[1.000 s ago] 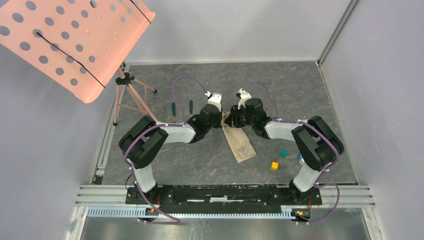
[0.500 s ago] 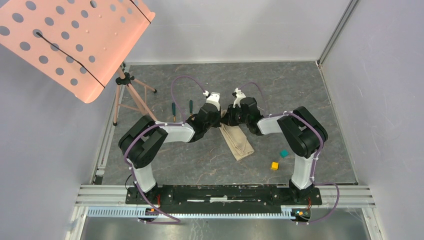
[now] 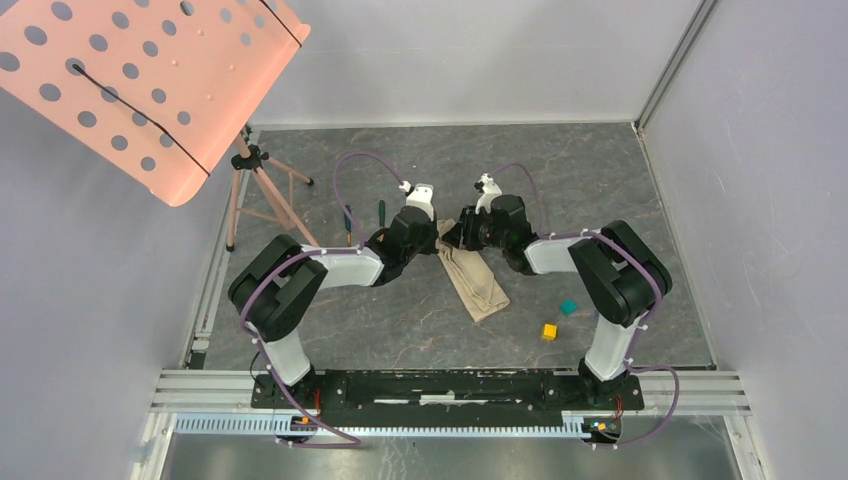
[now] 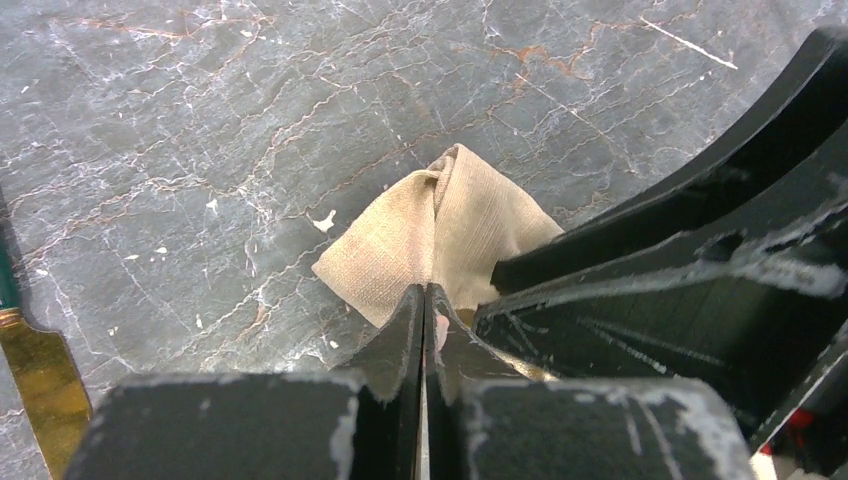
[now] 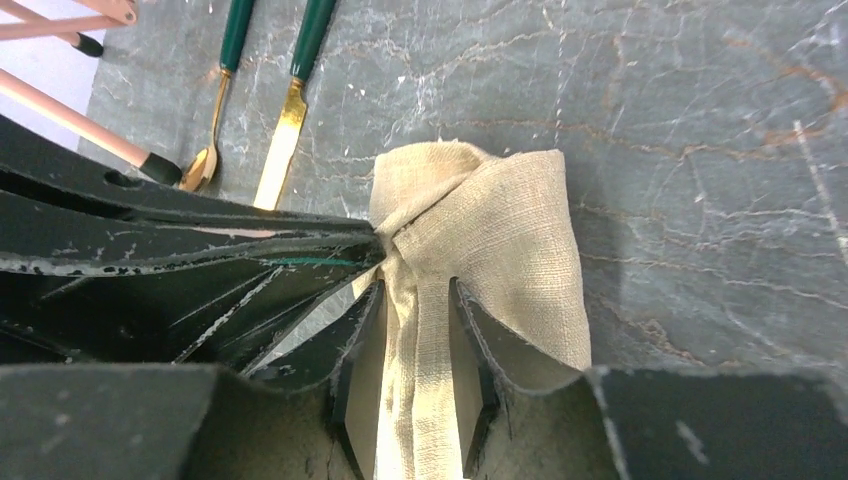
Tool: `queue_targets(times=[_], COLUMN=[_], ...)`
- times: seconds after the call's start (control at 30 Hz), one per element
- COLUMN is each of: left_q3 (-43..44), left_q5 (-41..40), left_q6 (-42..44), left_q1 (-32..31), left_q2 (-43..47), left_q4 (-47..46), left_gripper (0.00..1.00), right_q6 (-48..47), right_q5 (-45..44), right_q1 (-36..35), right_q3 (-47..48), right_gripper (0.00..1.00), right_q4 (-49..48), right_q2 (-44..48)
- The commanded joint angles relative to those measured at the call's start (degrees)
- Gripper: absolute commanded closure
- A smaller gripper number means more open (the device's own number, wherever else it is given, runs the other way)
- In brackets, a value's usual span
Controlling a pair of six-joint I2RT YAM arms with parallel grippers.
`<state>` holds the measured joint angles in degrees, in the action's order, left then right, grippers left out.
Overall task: Fold the napkin into a case and place the utensils inside
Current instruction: Grasp the top corner of the smaller rectangle folded napkin from the folded napkin.
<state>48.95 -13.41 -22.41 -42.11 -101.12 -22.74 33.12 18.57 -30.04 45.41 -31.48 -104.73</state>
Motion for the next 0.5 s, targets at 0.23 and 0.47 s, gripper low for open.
queue_targets(times=[0.23, 0.47], left_q3=[-0.79, 0.64], left_q5=[-0.40, 1.93], left_q6=[-2.28, -2.37], left_q1=[0.27, 0.27], left_q2=[2.95, 1.45], left_q4=[-3.54, -3.89], left_gripper=[0.98, 0.98], right_q6=[0.77, 3.61], right_q5=[2.84, 4.08], right_q1=[0.86, -0.88], right_q3=[4.78, 7.31], right_gripper=[0.83, 0.89], right_q4=[-2.80, -5.56], right_q2=[-2.21, -7.29])
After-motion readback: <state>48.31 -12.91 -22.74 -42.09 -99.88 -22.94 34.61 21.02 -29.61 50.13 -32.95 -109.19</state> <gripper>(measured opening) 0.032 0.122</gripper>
